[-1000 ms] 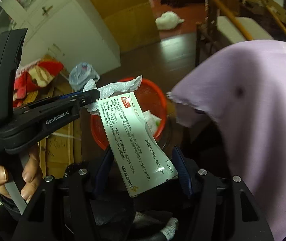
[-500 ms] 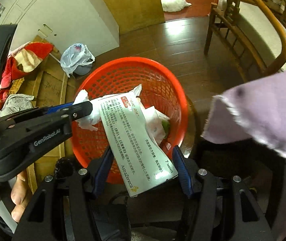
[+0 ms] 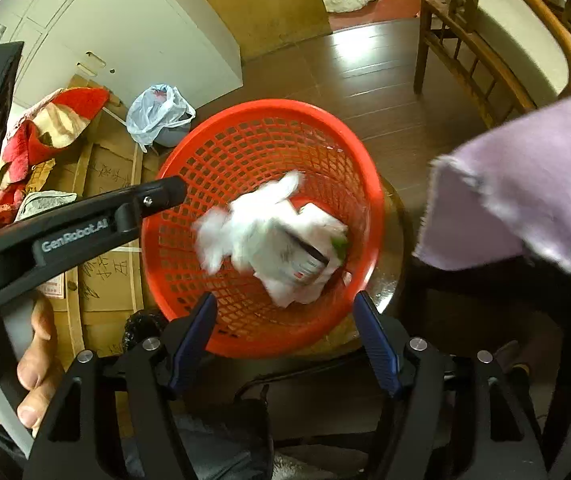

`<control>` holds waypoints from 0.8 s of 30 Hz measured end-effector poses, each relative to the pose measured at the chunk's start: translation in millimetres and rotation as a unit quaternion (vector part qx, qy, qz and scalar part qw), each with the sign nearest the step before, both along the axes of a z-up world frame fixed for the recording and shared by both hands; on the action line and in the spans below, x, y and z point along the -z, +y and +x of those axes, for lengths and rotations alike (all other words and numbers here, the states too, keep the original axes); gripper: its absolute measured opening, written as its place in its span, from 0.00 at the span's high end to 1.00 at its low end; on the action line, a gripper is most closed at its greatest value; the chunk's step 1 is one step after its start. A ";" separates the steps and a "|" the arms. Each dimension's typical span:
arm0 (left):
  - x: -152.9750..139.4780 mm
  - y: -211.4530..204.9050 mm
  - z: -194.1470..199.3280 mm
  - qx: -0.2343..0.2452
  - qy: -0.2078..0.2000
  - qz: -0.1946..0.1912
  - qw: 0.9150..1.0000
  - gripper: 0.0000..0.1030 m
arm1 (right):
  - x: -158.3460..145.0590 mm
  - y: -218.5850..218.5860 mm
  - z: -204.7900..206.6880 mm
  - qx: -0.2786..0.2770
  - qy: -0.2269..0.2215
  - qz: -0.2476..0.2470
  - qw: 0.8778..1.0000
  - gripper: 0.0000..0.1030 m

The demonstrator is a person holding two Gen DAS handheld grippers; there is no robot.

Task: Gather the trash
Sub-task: 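Open both grippers to drop the bag and box into the basket, then swing both tools back over the table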

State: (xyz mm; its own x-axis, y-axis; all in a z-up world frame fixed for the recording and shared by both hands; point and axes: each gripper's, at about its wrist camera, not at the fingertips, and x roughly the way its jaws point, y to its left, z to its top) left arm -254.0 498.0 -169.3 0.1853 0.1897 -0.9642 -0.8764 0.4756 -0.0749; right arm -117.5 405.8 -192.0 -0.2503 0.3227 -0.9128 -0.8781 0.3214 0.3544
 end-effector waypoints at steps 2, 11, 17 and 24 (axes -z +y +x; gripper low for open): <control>-4.7 -2.9 0.9 0.002 -0.001 0.003 1.000 0.50 | -9.2 -6.9 -0.1 -0.002 0.000 0.007 1.000 0.32; -81.8 -36.7 4.5 0.027 -0.039 0.091 0.995 0.42 | -89.8 -66.7 3.7 -0.019 -0.033 0.085 0.996 0.32; -124.3 -70.2 16.6 0.057 -0.066 0.127 0.988 0.36 | -138.2 -118.6 17.6 0.020 -0.078 0.133 0.988 0.32; -164.5 -137.0 57.8 0.151 -0.080 0.178 0.969 0.26 | -171.1 -206.3 56.1 0.119 -0.135 0.166 0.969 0.21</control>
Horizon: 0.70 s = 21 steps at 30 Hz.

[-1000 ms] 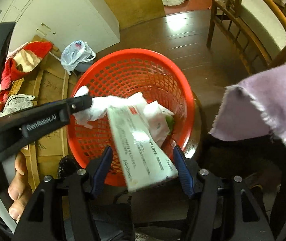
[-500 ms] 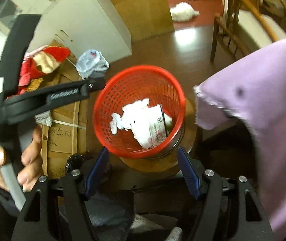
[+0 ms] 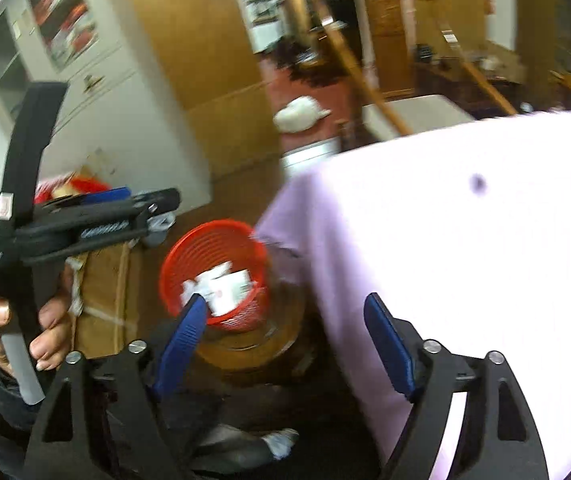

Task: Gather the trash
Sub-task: 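Swing both tools back over the table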

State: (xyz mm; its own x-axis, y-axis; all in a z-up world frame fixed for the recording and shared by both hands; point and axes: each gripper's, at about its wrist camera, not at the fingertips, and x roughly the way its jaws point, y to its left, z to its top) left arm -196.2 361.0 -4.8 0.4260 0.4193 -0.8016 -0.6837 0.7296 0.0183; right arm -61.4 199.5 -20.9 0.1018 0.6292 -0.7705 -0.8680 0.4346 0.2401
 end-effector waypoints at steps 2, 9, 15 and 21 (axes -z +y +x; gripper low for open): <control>-9.3 -26.3 14.7 0.028 -0.006 0.014 0.999 0.24 | -5.6 -30.4 15.4 0.038 -0.006 0.005 0.999 0.18; -25.5 -118.0 68.8 0.149 -0.012 0.024 0.988 0.23 | -7.9 -118.9 68.9 0.178 -0.006 0.006 0.984 0.11; -23.7 -191.9 120.3 0.217 0.004 0.036 0.975 0.22 | 0.1 -186.5 104.9 0.255 0.022 0.016 0.967 0.10; -23.1 -241.9 166.6 0.266 0.011 0.046 0.963 0.21 | 14.0 -241.9 132.8 0.316 0.026 0.000 0.948 0.10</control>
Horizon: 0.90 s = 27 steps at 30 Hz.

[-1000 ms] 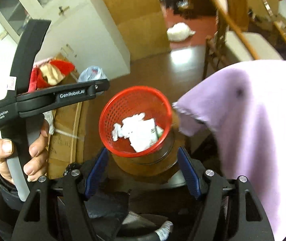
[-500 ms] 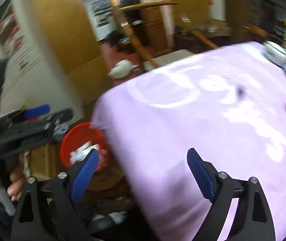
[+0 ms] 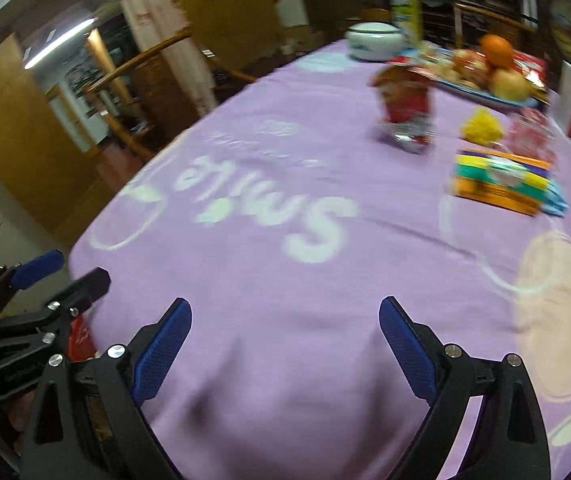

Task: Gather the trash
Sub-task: 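Swing both tools back over the table, then grasp the red checkered snack bag with the left gripper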

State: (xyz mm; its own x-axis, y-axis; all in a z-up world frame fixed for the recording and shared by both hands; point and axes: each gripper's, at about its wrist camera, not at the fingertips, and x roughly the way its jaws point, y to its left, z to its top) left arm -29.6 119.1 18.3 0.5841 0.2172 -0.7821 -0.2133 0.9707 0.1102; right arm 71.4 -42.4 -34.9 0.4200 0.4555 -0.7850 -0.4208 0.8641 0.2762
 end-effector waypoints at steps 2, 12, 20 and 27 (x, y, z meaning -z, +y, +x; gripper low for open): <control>-2.5 -17.0 18.2 0.013 -0.002 0.003 1.000 0.21 | 1.5 -21.3 10.9 0.020 0.004 -0.001 1.000 0.10; -9.9 -81.0 101.6 0.064 -0.009 0.012 0.998 0.18 | -0.1 -101.1 64.1 0.127 0.001 -0.033 0.991 0.09; 8.0 -100.7 147.9 0.079 0.020 0.005 0.997 0.18 | 9.0 -142.5 90.3 0.200 -0.008 -0.029 0.979 0.09; 24.9 -103.0 180.9 0.065 0.044 -0.020 0.997 0.18 | 22.3 -167.0 96.3 0.249 -0.007 -0.022 0.968 0.09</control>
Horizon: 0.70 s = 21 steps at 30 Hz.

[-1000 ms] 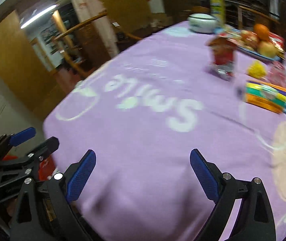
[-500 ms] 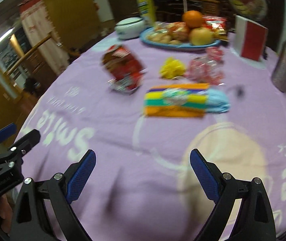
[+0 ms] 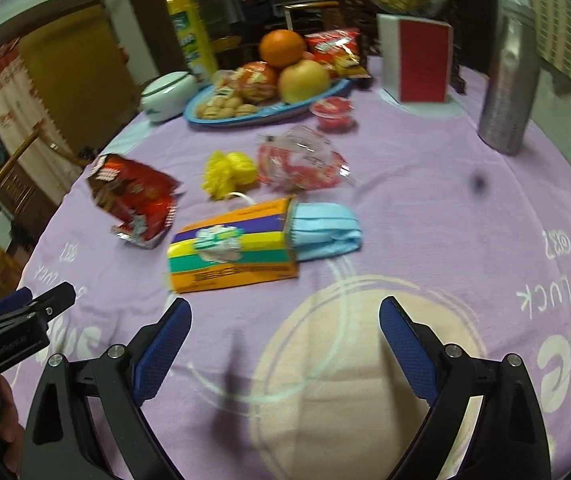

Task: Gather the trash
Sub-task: 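Grasp the red checkered snack bag with the left gripper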

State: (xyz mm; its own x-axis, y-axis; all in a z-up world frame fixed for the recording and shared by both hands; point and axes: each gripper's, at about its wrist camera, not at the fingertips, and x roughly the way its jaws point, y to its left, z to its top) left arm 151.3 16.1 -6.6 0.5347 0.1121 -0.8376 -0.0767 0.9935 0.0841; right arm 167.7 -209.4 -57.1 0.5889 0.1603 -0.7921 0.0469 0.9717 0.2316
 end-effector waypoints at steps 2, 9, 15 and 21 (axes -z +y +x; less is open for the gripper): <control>4.9 -2.5 10.9 -0.003 0.003 -0.001 1.000 0.18 | 2.6 -6.0 0.6 0.009 0.005 0.014 1.000 0.09; 10.6 -13.3 45.5 0.004 0.007 -0.030 1.000 0.18 | 10.0 -11.1 3.5 0.019 0.020 0.023 0.999 0.09; 13.3 -26.3 73.8 0.010 -0.011 0.010 1.000 0.18 | 14.5 -9.4 4.2 0.015 0.030 0.032 0.999 0.09; 21.0 -30.0 104.3 0.010 -0.010 0.022 1.000 0.15 | 20.9 -6.3 6.7 0.013 0.046 0.033 0.998 0.09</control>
State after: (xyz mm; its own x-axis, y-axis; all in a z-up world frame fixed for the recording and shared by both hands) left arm 255.5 -13.9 -27.7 0.5535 0.1380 -0.8213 -0.0584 0.9902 0.1270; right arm 174.4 -215.7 -78.0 0.5189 0.1996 -0.8312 0.0957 0.9527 0.2885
